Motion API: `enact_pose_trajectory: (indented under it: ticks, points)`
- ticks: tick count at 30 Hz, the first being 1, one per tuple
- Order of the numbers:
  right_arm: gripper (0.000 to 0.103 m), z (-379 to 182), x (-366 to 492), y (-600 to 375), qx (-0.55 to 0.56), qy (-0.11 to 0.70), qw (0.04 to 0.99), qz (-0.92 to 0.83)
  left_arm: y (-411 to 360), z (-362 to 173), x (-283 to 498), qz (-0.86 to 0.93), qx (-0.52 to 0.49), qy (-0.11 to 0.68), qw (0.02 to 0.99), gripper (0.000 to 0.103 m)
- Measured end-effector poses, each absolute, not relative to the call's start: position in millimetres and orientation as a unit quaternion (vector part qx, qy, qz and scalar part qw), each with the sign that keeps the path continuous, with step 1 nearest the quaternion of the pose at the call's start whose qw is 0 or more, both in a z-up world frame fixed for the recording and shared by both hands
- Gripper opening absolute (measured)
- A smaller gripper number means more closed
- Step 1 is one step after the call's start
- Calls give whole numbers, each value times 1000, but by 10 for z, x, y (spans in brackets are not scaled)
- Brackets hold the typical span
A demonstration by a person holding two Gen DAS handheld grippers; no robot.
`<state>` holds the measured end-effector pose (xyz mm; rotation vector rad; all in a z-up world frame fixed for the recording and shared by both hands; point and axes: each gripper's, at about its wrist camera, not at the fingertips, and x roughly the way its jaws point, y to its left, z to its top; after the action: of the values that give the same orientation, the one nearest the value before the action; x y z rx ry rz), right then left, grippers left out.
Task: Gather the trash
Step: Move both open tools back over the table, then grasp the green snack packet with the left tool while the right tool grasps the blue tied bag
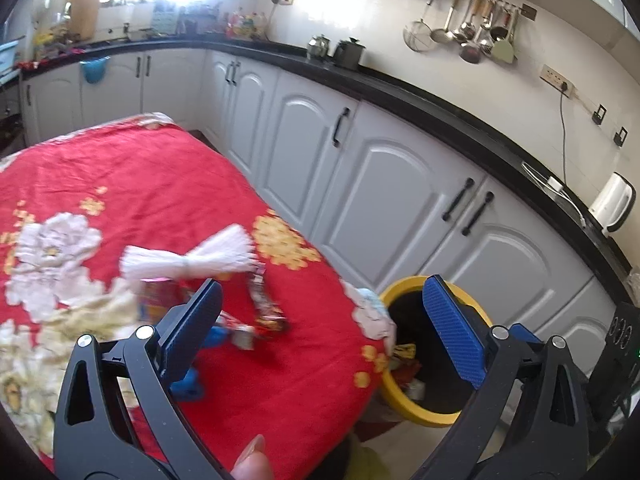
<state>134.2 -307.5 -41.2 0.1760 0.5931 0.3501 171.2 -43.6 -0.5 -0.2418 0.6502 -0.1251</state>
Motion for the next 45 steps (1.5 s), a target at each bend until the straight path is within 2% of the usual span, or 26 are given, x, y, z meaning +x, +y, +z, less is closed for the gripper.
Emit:
enact_pose_trajectory:
  ticks: [22, 35, 45]
  points:
    - [67, -223, 1235, -1890, 18, 290, 915, 279, 746, 167, 1315, 24, -156, 293, 943, 92]
    - [67, -387, 1294, -1353, 0, 326, 891, 315, 1168, 3, 1104, 29, -147, 315, 937, 92]
    - [67, -552, 1380, -1067, -12, 354, 874, 333, 1335, -335, 956, -27, -151, 374, 915, 92]
